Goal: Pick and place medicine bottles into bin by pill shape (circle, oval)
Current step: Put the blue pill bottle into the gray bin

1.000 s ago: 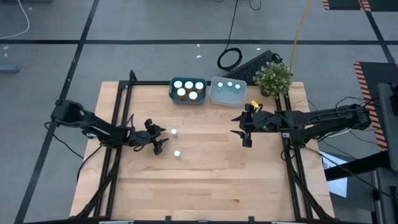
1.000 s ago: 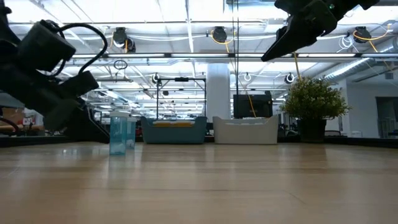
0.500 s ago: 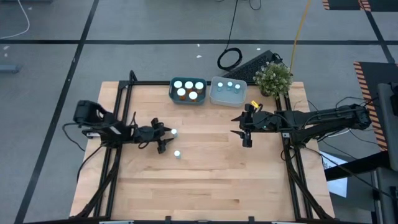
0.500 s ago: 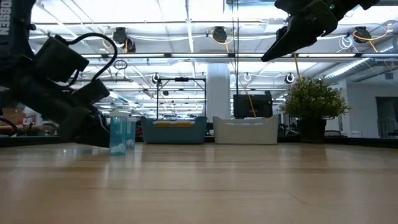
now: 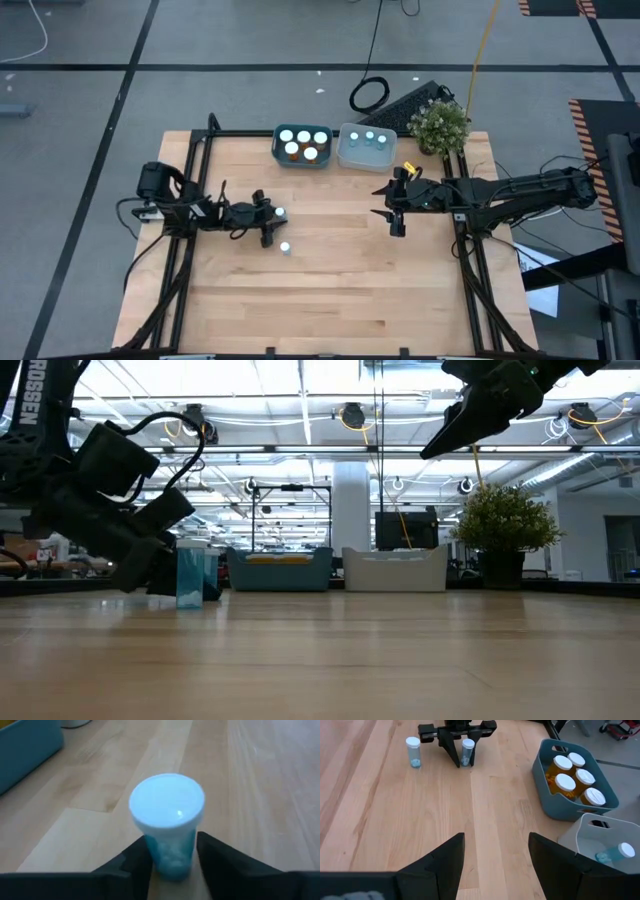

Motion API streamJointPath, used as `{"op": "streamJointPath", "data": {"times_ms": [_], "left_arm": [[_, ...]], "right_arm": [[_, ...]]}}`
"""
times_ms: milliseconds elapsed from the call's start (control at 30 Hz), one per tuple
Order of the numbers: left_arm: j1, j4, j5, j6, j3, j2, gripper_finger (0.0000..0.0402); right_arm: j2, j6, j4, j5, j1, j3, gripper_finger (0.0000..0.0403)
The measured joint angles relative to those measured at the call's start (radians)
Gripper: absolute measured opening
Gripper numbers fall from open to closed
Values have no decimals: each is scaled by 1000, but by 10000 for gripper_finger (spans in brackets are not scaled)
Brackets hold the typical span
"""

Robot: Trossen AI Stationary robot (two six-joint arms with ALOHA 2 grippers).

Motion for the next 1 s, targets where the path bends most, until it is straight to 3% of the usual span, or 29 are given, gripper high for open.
{"op": "streamJointPath", "data": {"times_ms": [167,333,467,667,1000], "left_arm": [[0,-4,7,-4,0,0,113],[1,0,-8,-4,1,1,97],[1,34,-13,-3,2,-4,102],[2,-40,-1,-2,41,-50,103],[-6,-437,7,-2,219,-149,104]], "right_arm": [[2,28,9,1,0,0,212],[54,114,151,43,0,0,212],[172,149,356,55,0,1,212],[403,193,651,20,-9,24,212],[715,197,477,-106,-61,327,215]]}}
